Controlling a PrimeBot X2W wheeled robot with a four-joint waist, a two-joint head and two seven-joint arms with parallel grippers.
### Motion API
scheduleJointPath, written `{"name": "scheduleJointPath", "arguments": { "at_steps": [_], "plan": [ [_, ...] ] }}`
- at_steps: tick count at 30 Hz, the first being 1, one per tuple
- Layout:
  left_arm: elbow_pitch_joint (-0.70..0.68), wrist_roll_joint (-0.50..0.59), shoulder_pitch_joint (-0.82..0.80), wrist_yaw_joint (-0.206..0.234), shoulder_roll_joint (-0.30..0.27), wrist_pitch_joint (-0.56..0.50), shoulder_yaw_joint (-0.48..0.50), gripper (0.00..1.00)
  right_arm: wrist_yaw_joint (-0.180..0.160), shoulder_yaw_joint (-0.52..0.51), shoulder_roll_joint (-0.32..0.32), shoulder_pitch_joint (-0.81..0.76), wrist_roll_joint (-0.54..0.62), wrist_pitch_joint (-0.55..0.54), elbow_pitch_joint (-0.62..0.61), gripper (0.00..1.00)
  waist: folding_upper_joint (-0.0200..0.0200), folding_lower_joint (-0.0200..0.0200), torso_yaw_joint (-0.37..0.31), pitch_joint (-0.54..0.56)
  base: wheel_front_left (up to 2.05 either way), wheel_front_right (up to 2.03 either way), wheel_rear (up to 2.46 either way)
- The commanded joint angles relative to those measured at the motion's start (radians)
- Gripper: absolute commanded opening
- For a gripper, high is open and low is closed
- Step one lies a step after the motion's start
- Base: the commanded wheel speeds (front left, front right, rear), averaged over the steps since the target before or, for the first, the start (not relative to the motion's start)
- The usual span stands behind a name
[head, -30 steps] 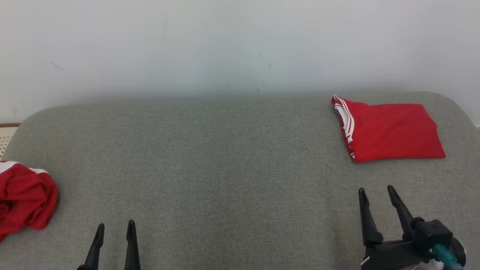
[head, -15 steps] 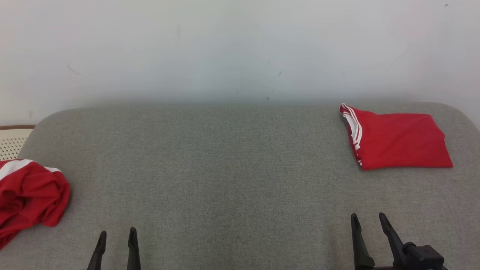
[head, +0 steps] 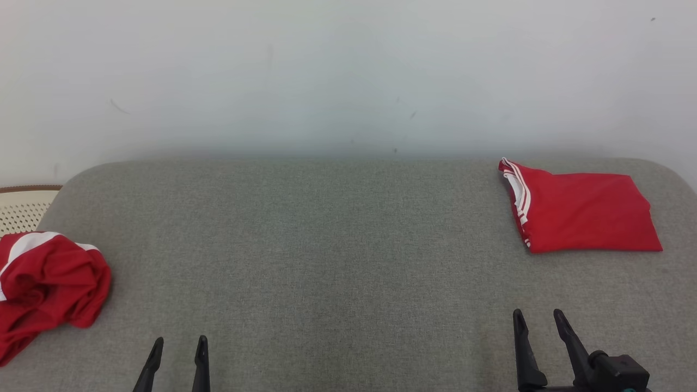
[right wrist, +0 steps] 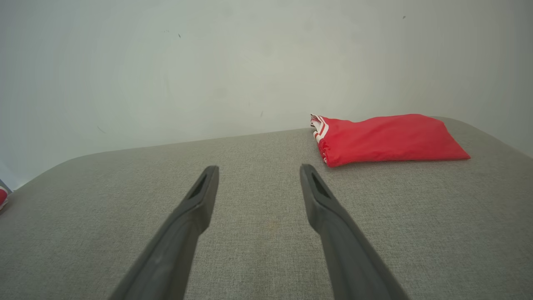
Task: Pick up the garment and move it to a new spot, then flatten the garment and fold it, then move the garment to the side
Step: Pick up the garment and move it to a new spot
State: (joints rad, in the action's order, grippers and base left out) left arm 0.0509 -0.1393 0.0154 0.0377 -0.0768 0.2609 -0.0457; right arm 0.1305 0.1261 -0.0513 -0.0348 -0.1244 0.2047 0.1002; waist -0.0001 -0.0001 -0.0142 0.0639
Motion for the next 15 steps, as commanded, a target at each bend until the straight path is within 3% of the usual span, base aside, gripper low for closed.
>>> {"name": "scheduleJointPath", "arguments": {
  "at_steps": [1,15],
  "plan": [
    [-0.003,0.008,0.001,0.006,-0.006,0.005,0.003,1.0,0.0,-0.002,0.002,-0.012,-0.009,0.001,0.001,1.0,0.0001,0.0001,0.001,0.001,0.0,0.0,0.0],
    [-0.002,-0.001,-0.003,0.005,-0.001,0.005,0.024,1.0,0.0,-0.008,0.002,-0.017,-0.019,0.003,0.014,1.0,0.0001,0.0001,0.012,0.003,0.0,0.0,0.0]
  ]
}}
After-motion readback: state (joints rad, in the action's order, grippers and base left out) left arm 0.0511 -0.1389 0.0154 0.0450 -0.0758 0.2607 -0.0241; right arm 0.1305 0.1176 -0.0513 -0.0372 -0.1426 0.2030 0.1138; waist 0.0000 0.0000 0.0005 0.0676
